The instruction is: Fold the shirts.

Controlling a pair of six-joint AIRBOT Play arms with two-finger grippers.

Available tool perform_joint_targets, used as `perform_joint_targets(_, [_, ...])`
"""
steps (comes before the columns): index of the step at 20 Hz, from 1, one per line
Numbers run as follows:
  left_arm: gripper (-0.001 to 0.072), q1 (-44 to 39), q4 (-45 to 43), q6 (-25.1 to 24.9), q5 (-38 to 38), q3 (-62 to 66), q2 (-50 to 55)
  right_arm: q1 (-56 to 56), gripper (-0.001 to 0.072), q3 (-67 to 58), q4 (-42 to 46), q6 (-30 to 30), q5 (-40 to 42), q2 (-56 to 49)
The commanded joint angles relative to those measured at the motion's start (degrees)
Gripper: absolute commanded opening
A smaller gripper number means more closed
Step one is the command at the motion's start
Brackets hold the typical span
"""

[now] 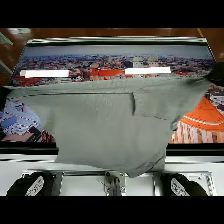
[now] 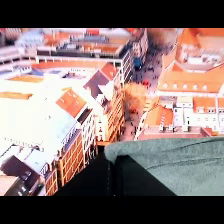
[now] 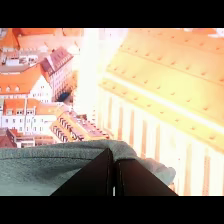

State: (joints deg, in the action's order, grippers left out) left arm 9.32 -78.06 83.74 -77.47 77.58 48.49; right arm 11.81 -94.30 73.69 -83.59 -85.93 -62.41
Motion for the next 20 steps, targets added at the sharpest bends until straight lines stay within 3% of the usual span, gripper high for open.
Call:
perform_joint_targets(1, [0.0037,0.04,0.52,-0.33,10.1,-3.48,11.87,-6.05,0.0061,3.23,0.22,-2.08,14.23,-12.87])
perform_joint_targets(6, [0.0037,0.04,6.14,-0.55,25.29,-3.1,27.5,-12.79,0.0061,3.23,0.22,-1.73,38.91,-27.28])
perform_joint_targets(11, [0.0037,0.04,7.65,-0.52,39.21,-3.1,35.74,-14.29,0.0061,3.23,0.15,-1.77,54.21,-36.65])
perform_joint_targets(15, [0.0037,-0.09,9.77,-0.55,39.69,-3.15,40.35,-14.25,0.0061,3.23,0.13,-1.99,52.81,-41.51])
perform_joint_targets(20, [0.0038,0.28,7.32,-0.59,27.02,-3.15,42.62,-13.16,0.0061,3.23,0.33,-2.64,40.63,-41.46])
